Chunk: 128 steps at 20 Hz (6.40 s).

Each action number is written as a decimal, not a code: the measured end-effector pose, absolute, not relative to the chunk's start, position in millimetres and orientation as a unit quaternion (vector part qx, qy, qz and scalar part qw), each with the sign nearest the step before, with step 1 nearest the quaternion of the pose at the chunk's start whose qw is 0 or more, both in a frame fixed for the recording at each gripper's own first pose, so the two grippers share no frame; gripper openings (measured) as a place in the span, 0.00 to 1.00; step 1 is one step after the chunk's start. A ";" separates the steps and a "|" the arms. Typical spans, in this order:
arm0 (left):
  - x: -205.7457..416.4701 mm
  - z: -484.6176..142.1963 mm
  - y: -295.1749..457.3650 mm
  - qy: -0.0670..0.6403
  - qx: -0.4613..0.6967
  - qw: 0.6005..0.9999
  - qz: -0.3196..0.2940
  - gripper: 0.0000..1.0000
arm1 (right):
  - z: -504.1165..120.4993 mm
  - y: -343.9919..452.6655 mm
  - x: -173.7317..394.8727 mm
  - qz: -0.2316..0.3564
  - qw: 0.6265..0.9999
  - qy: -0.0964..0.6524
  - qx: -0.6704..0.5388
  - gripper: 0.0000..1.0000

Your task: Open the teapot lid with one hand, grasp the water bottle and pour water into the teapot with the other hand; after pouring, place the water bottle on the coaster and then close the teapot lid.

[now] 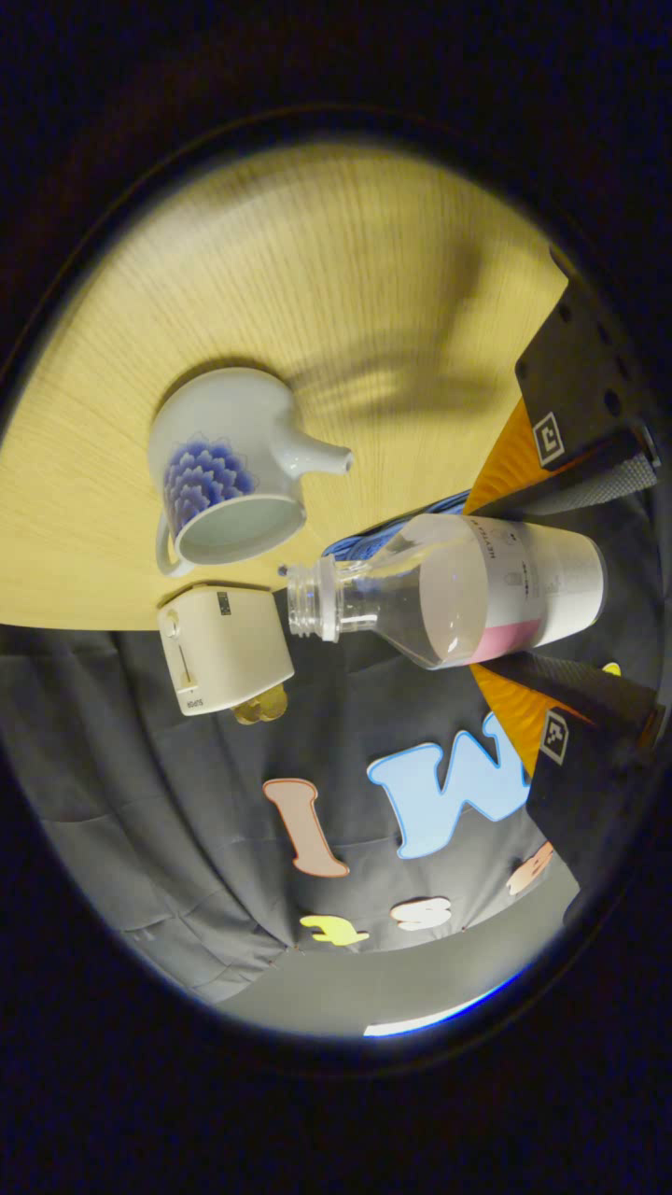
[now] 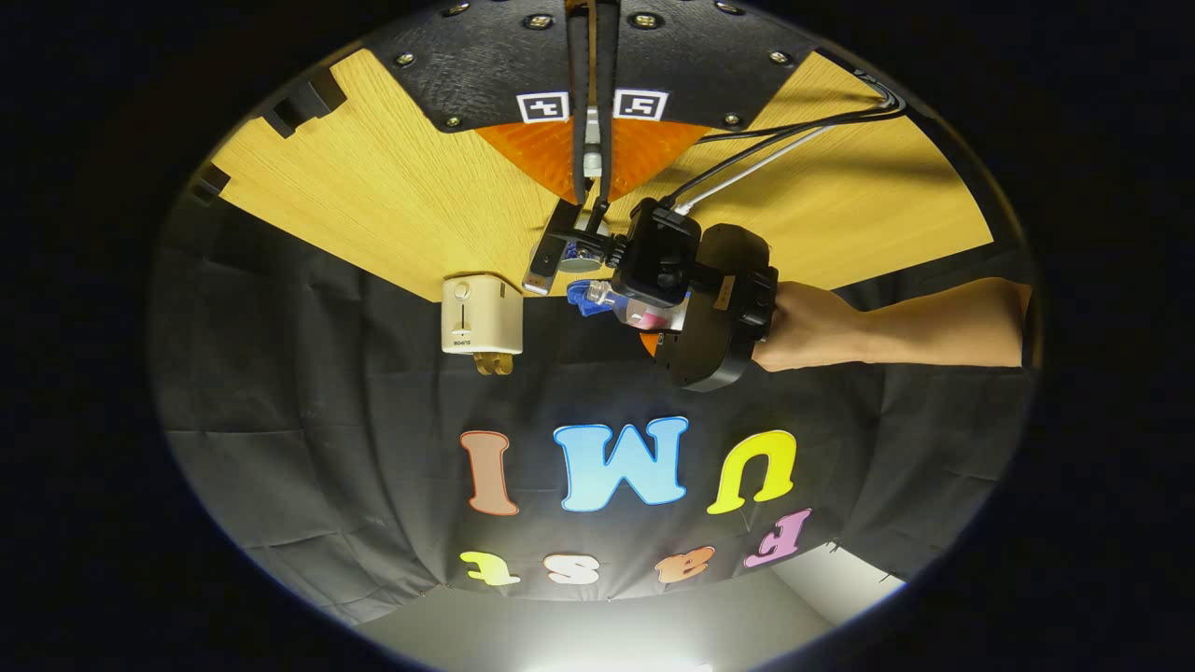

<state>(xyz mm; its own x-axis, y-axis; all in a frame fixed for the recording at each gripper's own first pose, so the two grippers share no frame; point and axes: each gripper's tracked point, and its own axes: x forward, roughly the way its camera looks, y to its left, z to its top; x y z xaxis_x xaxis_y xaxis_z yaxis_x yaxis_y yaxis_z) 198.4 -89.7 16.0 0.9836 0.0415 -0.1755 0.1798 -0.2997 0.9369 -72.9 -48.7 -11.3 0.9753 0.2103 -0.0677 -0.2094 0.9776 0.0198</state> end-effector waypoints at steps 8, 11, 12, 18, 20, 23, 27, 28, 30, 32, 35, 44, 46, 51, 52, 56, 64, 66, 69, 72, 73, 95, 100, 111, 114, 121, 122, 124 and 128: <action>200.7 27.4 -96.7 0.052 0.832 0.549 -0.068 0.87 | -14.0 -49.1 -73.7 0.107 0.993 0.040 0.008 0.03; 204.1 31.3 -94.1 0.053 0.839 0.538 -0.066 0.80 | -13.8 -49.2 -74.0 0.107 0.993 0.040 0.006 0.03; 204.6 31.8 -94.1 0.053 0.841 0.534 -0.066 0.83 | -13.9 -49.3 -73.3 0.107 0.993 0.039 0.006 0.03; 205.9 40.1 -93.9 0.049 0.859 0.506 -0.063 0.86 | -14.2 -48.6 -73.3 0.107 0.993 0.042 0.005 0.03; 206.4 42.6 -95.6 0.045 0.863 0.499 -0.062 0.86 | -14.1 -48.7 -73.7 0.107 0.993 0.042 0.005 0.03; 207.3 49.0 -101.1 0.033 0.867 0.493 -0.064 0.86 | -14.6 -48.6 -74.3 0.107 0.993 0.043 0.004 0.03; 208.0 55.1 -103.3 0.026 0.877 0.475 -0.060 0.86 | -14.0 -49.2 -74.3 0.106 0.993 0.042 0.006 0.03; 208.2 54.8 -103.2 0.028 0.879 0.472 -0.061 0.86 | -13.6 -50.2 -74.5 0.105 0.994 0.041 0.005 0.03; 207.8 55.9 -104.8 0.027 0.883 0.465 -0.061 0.87 | -13.4 -51.1 -74.3 0.104 0.994 0.041 0.005 0.03; 207.0 57.4 -106.8 0.024 0.886 0.459 -0.061 0.86 | -13.9 -52.3 -74.0 0.102 0.994 0.042 0.005 0.03; 207.8 58.8 -110.7 0.020 0.890 0.452 -0.064 0.86 | -13.4 -53.3 -74.6 0.101 0.994 0.042 0.006 0.03; 209.9 59.6 -116.5 0.022 0.905 0.419 -0.070 0.86 | -9.0 -47.8 -74.5 0.109 0.993 0.037 0.010 0.03; 210.2 59.8 -118.7 0.021 0.908 0.413 -0.071 0.86 | -9.3 -47.3 -75.0 0.110 0.993 0.037 0.007 0.03; 210.6 60.7 -123.4 0.015 0.907 0.414 -0.072 0.86 | -10.8 -46.9 -74.3 0.112 0.993 0.039 0.008 0.03; 210.5 60.5 -123.1 0.015 0.907 0.415 -0.073 0.86 | -11.9 -46.4 -73.9 0.113 0.993 0.041 0.007 0.03; 211.4 57.4 -121.3 0.018 0.904 0.421 -0.072 0.86 | -13.4 -48.4 -74.3 0.110 0.993 0.044 0.007 0.03; 208.8 54.7 -113.3 0.024 0.888 0.454 -0.076 0.86 | -16.5 -50.0 -74.3 0.106 0.993 0.049 0.015 0.03; 206.0 48.1 -109.8 0.030 0.870 0.485 -0.087 0.87 | -14.5 -50.5 -75.7 0.107 0.993 0.046 0.015 0.03; 202.4 40.8 -103.6 0.031 0.843 0.528 -0.094 0.87 | -14.7 -48.9 -76.6 0.110 0.993 0.044 0.021 0.03; 200.1 30.9 -97.6 0.031 0.805 0.584 -0.098 0.87 | -11.8 -46.4 -77.6 0.113 0.993 0.041 0.022 0.03; 198.5 30.0 -95.7 0.028 0.795 0.598 -0.099 0.87 | -9.3 -46.1 -78.2 0.113 0.993 0.038 0.020 0.03; 131.0 41.2 51.3 0.025 0.155 0.986 -0.049 0.87 | 18.0 1.9 -32.1 0.155 0.988 0.012 -0.023 0.03; 152.0 56.5 98.5 -0.003 0.033 0.999 -0.012 0.86 | 14.4 11.0 -25.9 0.158 0.987 0.020 -0.025 0.03; 210.8 1.8 140.0 0.037 -0.006 0.999 0.020 0.85 | 4.9 7.4 -18.8 0.151 0.988 0.037 -0.014 0.03; 219.5 -5.2 134.3 0.042 0.007 0.999 0.014 0.85 | 4.4 3.9 -18.5 0.148 0.988 0.039 -0.014 0.03; 228.6 -13.3 135.0 0.044 0.025 0.998 0.023 0.85 | 2.2 -1.7 -15.6 0.142 0.989 0.040 -0.009 0.03; 230.0 -12.6 135.2 0.043 0.021 0.999 0.021 0.86 | 2.1 -2.0 -15.7 0.141 0.989 0.040 -0.008 0.03; 229.6 -13.4 131.7 0.044 0.018 0.999 0.014 0.87 | 1.8 -2.4 -15.3 0.140 0.989 0.040 -0.009 0.03; 228.5 -14.9 133.2 0.047 0.026 0.998 0.017 0.89 | 2.7 -0.8 -15.7 0.142 0.989 0.040 -0.007 0.03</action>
<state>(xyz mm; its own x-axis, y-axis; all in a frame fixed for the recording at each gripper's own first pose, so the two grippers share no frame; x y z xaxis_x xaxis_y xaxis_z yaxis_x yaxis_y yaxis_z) 228.5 133.2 -14.9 0.9950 0.0354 -0.0931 -0.0305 0.9981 0.0534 -15.7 -0.8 2.7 0.9567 0.2795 -0.0812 -0.2806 0.9598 -0.0028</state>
